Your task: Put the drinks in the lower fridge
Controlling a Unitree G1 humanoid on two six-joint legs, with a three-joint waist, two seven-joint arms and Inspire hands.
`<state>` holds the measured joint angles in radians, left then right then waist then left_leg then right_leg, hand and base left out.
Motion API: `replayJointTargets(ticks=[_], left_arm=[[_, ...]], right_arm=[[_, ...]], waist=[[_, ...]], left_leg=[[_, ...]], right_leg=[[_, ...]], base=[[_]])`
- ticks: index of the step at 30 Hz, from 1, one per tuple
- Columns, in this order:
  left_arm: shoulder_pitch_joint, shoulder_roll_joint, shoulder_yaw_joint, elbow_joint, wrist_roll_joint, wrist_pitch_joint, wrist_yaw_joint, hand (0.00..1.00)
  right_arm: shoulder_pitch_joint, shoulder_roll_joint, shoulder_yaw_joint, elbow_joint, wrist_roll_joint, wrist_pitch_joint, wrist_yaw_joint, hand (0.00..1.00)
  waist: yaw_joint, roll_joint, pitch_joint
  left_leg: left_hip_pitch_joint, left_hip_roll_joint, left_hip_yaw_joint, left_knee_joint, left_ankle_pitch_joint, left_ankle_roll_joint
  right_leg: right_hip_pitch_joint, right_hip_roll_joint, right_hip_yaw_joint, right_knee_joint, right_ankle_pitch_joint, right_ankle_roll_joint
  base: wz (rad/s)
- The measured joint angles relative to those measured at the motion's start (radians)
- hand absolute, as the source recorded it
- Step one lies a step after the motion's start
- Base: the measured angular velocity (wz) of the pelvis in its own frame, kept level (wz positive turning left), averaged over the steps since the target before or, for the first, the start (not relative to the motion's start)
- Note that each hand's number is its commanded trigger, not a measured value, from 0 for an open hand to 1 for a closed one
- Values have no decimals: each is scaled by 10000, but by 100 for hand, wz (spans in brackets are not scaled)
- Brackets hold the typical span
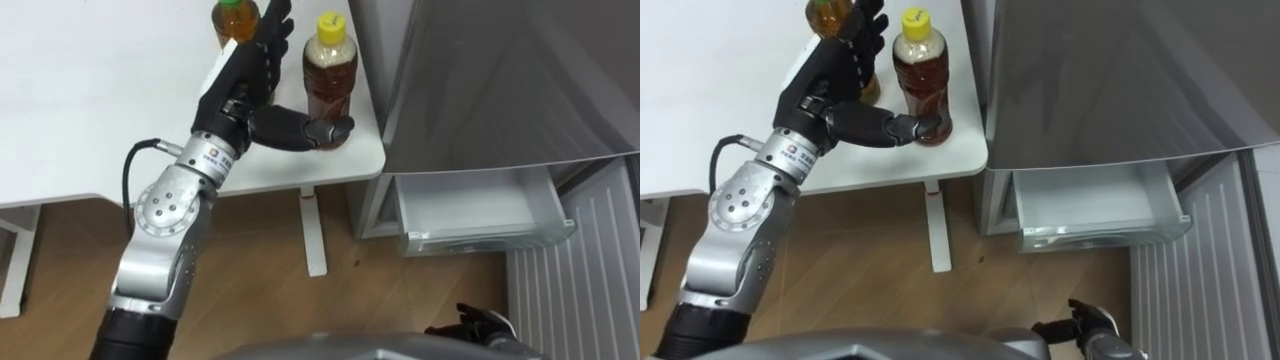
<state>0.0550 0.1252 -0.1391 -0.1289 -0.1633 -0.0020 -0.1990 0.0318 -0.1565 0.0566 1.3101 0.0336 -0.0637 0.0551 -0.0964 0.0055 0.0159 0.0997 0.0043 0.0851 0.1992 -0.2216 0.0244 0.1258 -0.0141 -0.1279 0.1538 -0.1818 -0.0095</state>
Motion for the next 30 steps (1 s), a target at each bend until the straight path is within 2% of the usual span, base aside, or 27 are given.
replayJointTargets(ticks=[6,14,27,30], left_arm=[[-651,18,82,125,-14,-18,406,0],[-671,19,77,280,-13,-28,476,0],[-776,68,57,540,-15,-20,513,0],[-909,69,56,758,-43,12,514,0]], right_arm=[[2,6,-18,69,1,-4,0,0],[-4,3,-27,70,-6,-7,0,0],[-7,78,-118,171,-89,22,-204,0],[16,83,-110,163,-97,144,-217,0]], waist=[[-121,17,7],[-223,18,13],[-645,-62,39],[-634,-81,10]], left_leg=[[15,1,14,-36,-1,0],[6,-4,94,-35,-1,0],[16,-22,134,-6,0,-1],[21,-23,204,-9,0,-2]], right_leg=[[5,24,80,-6,7,8],[-43,25,192,-18,7,8],[-59,34,222,-31,5,10],[-89,48,263,-27,6,9]], base=[[-3],[-3],[-1],[-4]])
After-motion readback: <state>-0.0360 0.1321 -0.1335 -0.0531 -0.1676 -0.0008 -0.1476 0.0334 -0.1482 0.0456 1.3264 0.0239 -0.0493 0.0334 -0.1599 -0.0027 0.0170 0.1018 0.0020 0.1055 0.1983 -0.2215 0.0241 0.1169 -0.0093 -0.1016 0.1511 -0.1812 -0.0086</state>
